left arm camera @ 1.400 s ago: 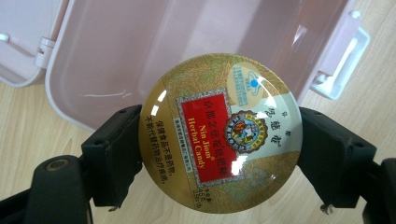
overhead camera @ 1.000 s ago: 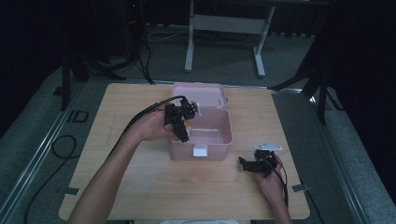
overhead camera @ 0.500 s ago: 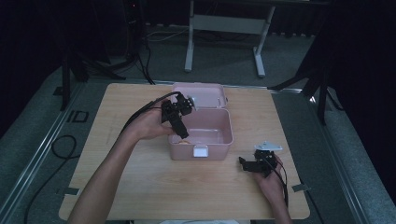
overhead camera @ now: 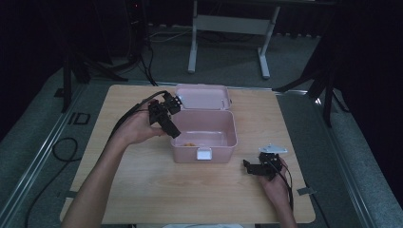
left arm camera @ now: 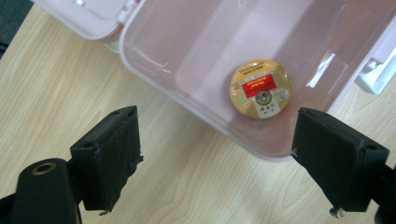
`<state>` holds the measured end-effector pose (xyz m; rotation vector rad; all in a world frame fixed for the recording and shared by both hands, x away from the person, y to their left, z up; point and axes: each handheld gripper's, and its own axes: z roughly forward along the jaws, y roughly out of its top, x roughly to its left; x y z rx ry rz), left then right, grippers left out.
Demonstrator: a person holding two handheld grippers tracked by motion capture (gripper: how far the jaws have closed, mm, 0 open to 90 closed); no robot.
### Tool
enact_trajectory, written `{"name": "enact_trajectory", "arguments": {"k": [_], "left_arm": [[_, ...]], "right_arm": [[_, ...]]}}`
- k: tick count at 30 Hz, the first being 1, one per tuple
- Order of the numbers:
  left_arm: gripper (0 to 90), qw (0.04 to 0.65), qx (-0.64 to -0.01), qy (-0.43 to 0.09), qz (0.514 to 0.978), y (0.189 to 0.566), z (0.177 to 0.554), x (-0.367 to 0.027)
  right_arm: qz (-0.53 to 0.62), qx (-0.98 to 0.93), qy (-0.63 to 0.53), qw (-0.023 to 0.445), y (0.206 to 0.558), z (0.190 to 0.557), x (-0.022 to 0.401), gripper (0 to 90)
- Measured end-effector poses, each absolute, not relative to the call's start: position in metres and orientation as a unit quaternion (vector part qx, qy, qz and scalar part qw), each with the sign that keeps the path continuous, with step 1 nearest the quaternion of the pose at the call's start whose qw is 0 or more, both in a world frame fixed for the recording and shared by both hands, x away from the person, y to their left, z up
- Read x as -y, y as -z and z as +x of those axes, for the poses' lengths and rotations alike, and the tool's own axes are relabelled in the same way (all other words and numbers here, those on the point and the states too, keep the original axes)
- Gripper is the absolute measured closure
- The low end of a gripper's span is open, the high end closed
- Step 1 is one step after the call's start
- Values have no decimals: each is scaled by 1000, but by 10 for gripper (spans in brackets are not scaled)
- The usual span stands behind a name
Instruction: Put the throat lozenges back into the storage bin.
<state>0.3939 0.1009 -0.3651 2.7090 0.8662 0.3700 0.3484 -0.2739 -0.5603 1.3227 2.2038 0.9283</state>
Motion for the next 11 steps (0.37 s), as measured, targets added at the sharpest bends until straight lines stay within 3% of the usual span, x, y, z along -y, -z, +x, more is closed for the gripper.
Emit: {"name": "enact_trajectory", "arguments": {"k": [11], "left_arm": [[163,134,-321,-150,926,363,392,-127]], "right_arm": [[474,-790,-333,203,560,348,274,118]]}}
